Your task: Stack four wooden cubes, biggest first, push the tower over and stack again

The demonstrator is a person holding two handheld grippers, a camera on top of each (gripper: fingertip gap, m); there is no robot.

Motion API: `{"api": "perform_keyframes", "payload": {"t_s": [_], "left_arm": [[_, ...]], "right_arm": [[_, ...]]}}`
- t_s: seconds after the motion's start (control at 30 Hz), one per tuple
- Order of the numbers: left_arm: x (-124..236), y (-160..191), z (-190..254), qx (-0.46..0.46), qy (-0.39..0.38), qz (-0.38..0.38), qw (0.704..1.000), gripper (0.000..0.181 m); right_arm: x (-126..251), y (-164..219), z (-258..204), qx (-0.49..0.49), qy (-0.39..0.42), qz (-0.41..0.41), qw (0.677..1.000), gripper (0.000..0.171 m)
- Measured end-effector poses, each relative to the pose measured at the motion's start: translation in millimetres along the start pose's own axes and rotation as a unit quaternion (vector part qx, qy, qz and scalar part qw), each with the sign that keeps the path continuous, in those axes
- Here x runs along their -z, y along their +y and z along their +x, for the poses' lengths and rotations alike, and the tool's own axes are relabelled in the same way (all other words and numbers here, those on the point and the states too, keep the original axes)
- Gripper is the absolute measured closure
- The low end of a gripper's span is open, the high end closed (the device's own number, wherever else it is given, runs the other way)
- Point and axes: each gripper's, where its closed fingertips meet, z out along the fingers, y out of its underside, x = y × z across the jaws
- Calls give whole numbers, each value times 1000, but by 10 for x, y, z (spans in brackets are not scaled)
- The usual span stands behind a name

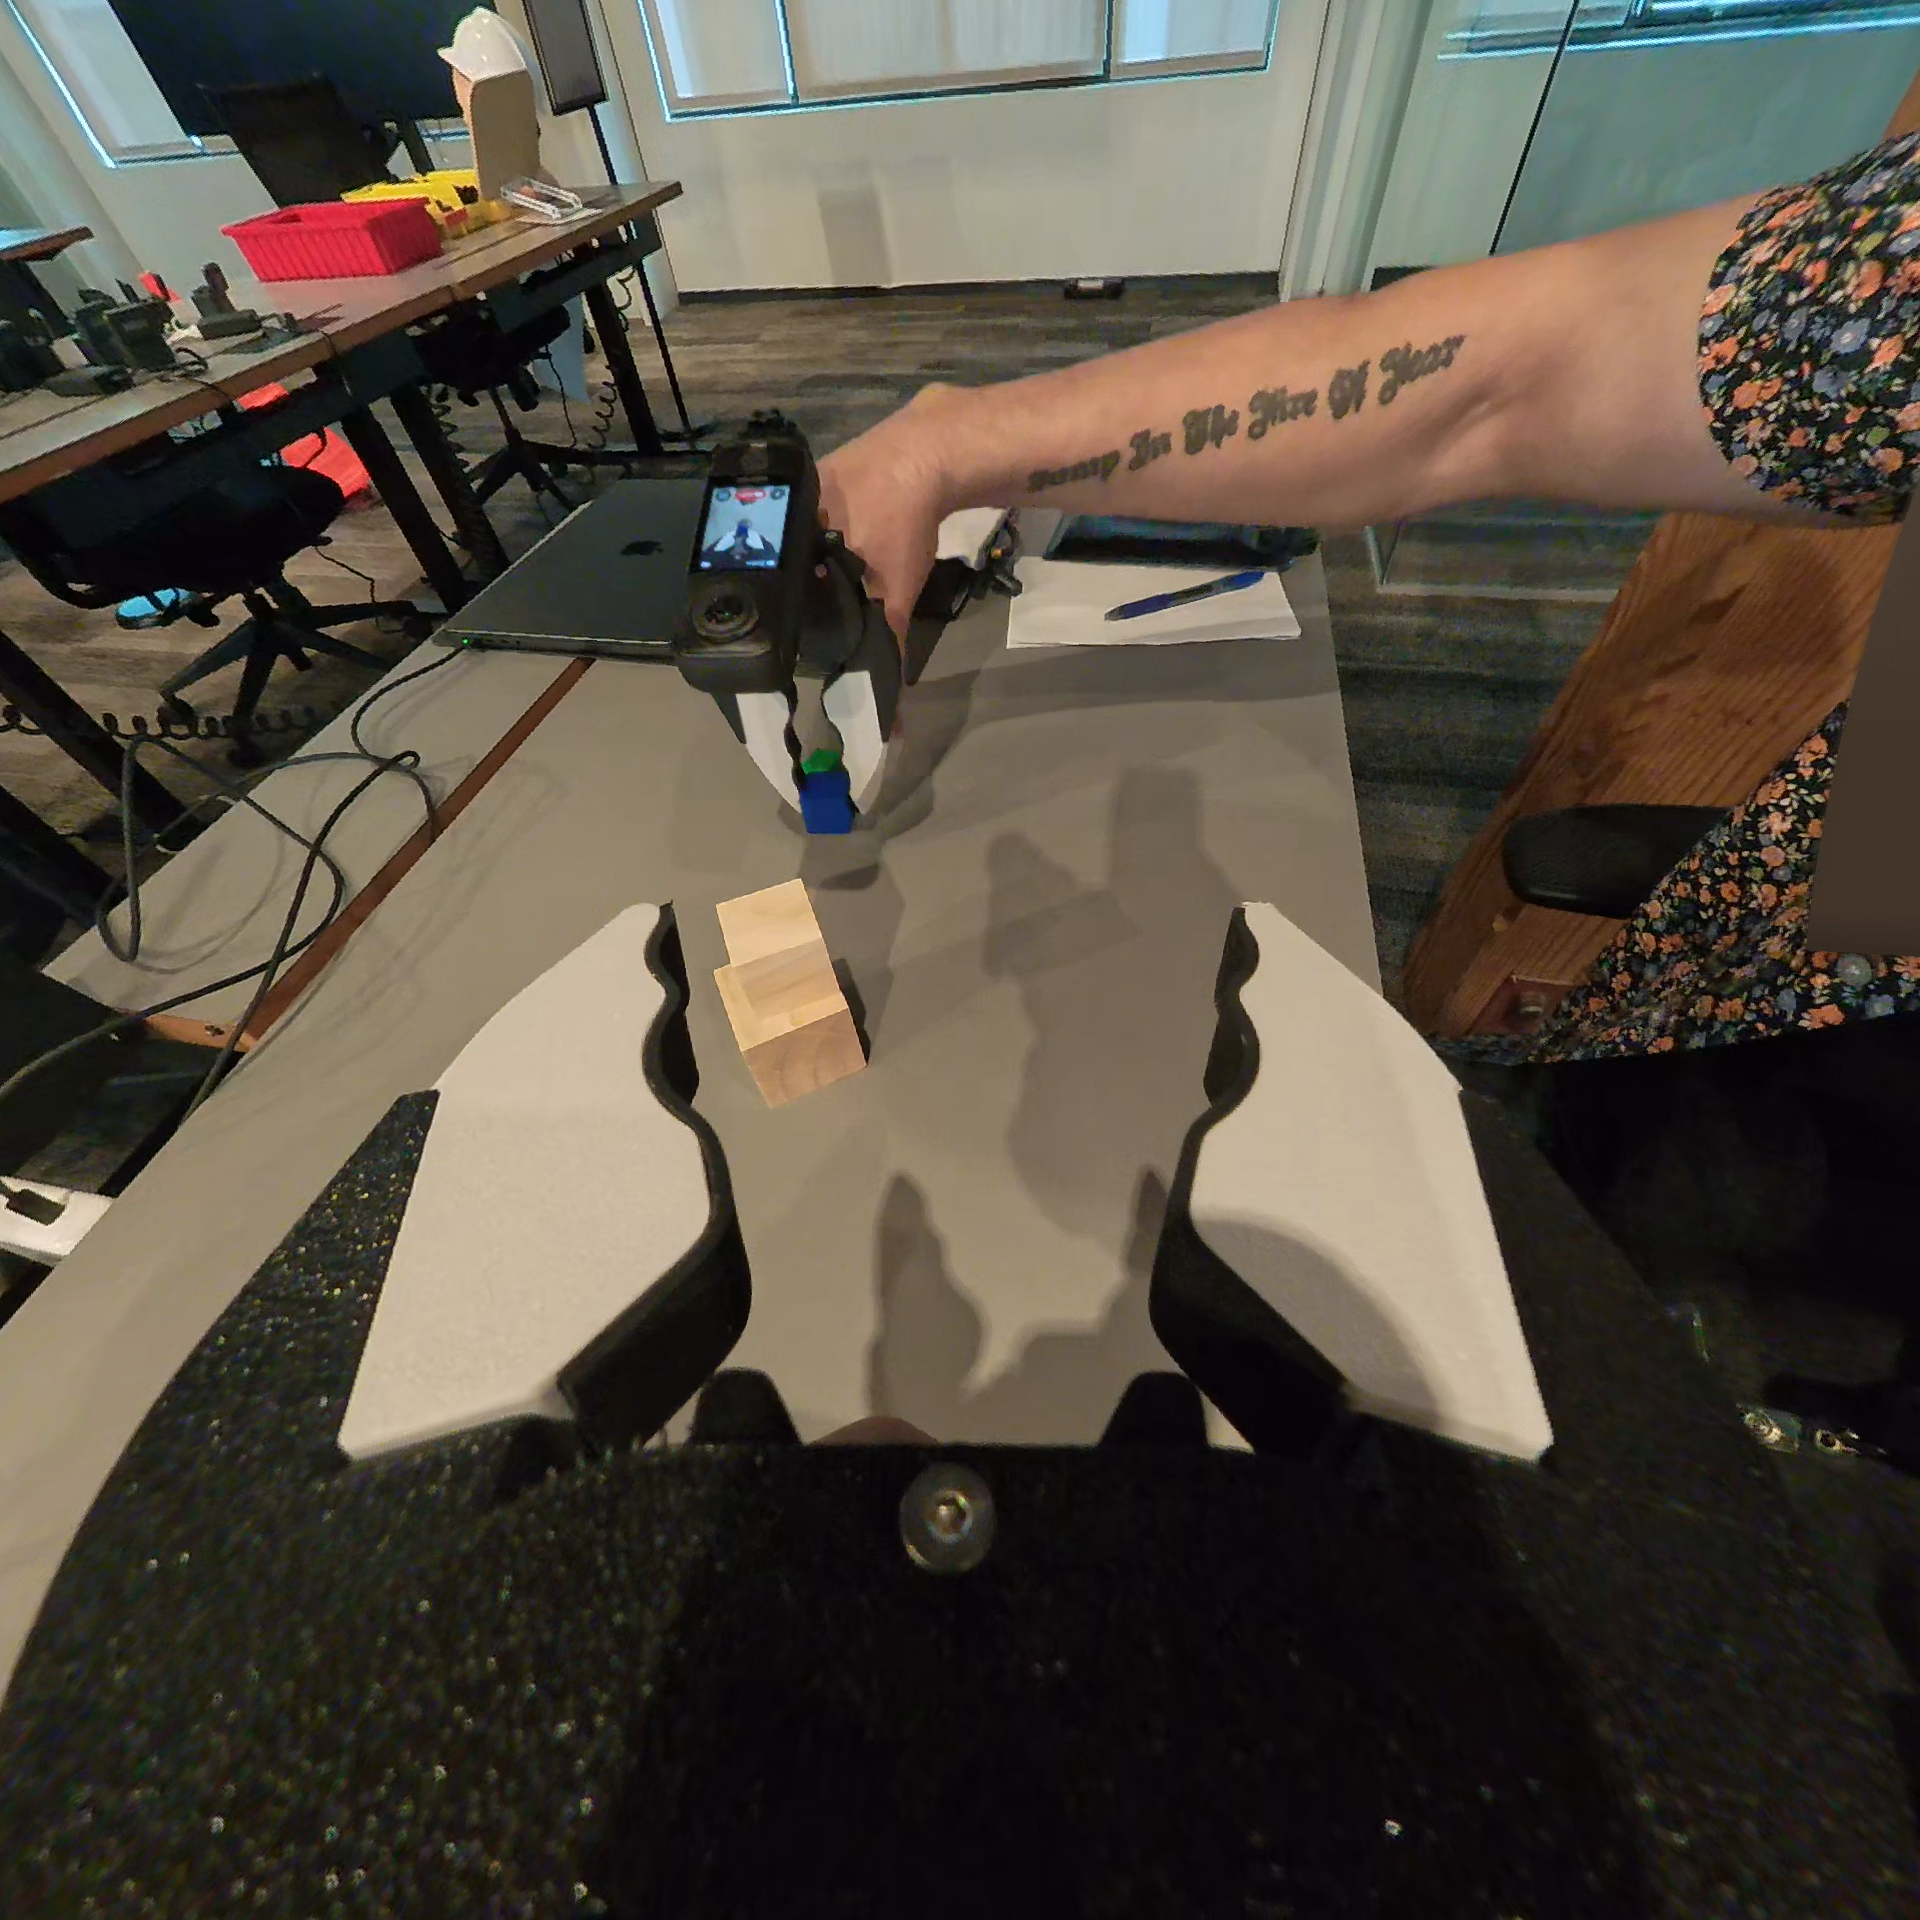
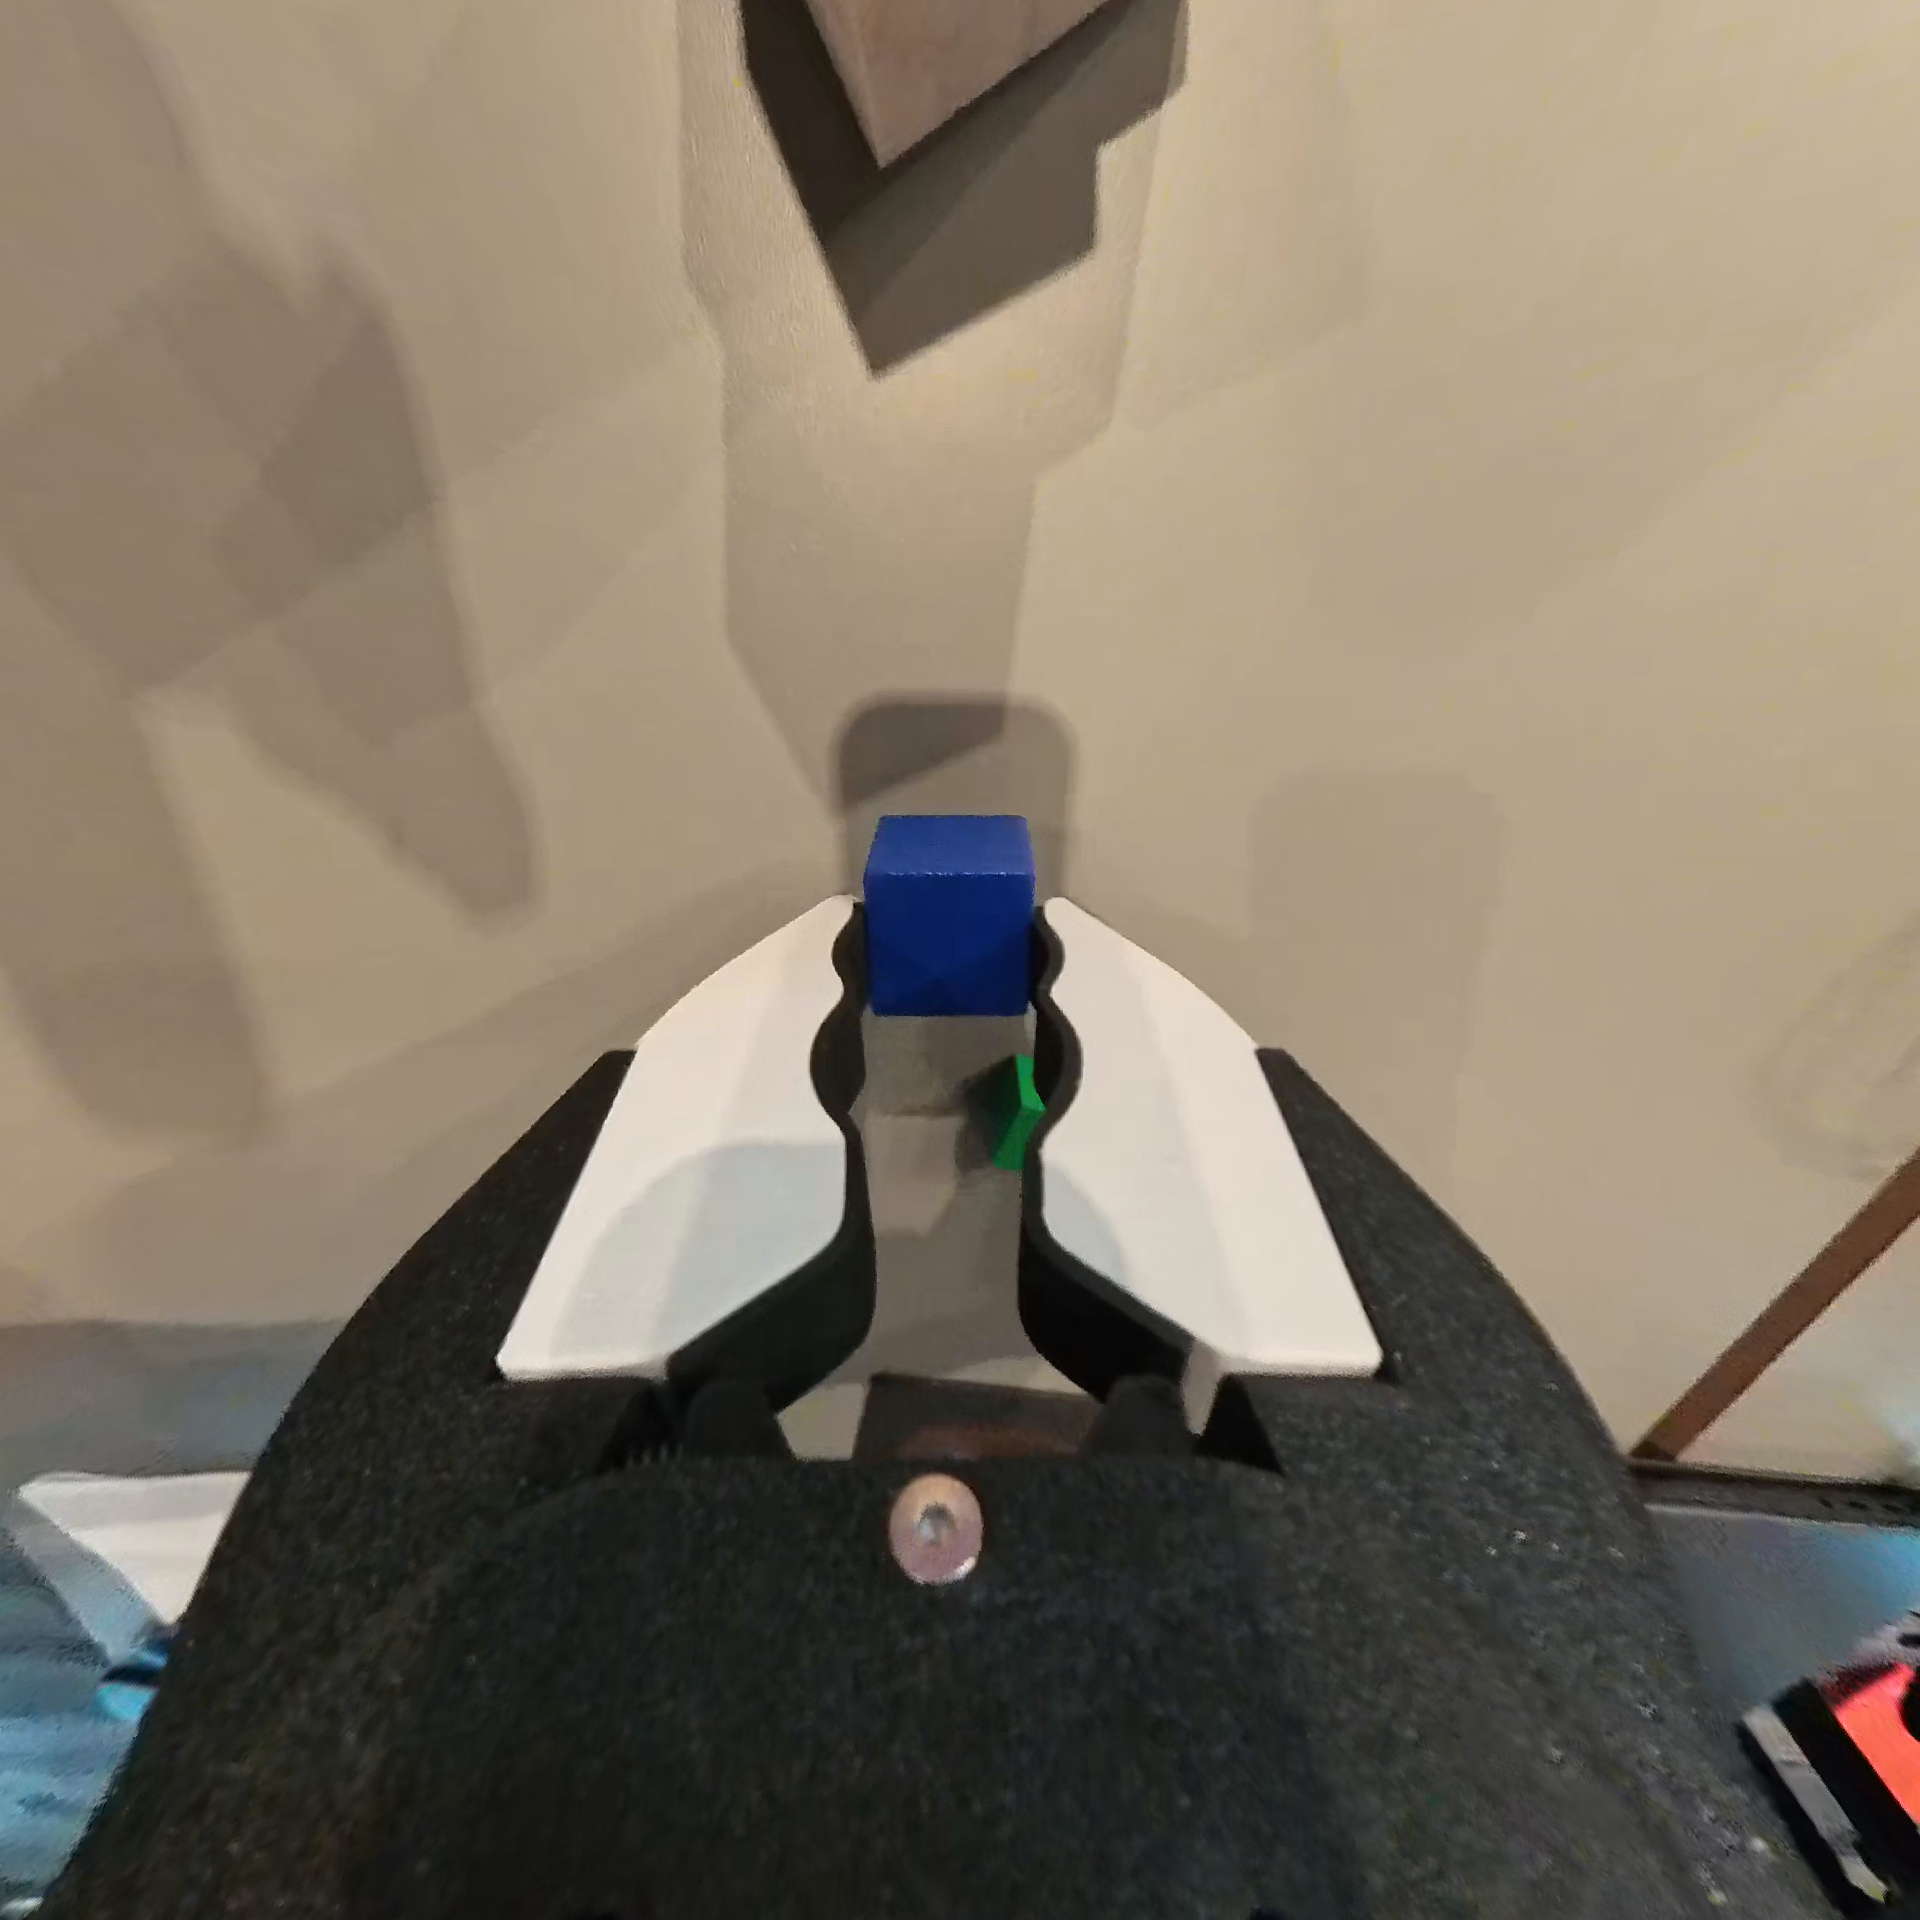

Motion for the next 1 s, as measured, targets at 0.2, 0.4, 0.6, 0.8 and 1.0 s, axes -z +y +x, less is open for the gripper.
{"api": "perform_keyframes", "payload": {"t_s": [0.2, 0.4, 0.6, 0.8, 1.0], "left_arm": [[17, -22, 21, -3, 0, 2, 1000, 85], [58, -68, 56, -9, -1, 7, 1000, 85], [109, -110, 78, -13, -3, 12, 1000, 85], [149, -145, 90, -18, -6, 16, 1000, 85], [182, -177, 93, -22, -9, 21, 1000, 85]], "right_arm": [[271, -163, 43, 15, 16, -4, 1000, 143], [547, -371, 62, 35, 26, -12, 999, 143], [804, -592, 89, 55, 35, -12, 998, 143], [968, -781, 104, 63, 38, -18, 997, 143], [958, -903, 140, -58, 39, -51, 996, 143]]}}
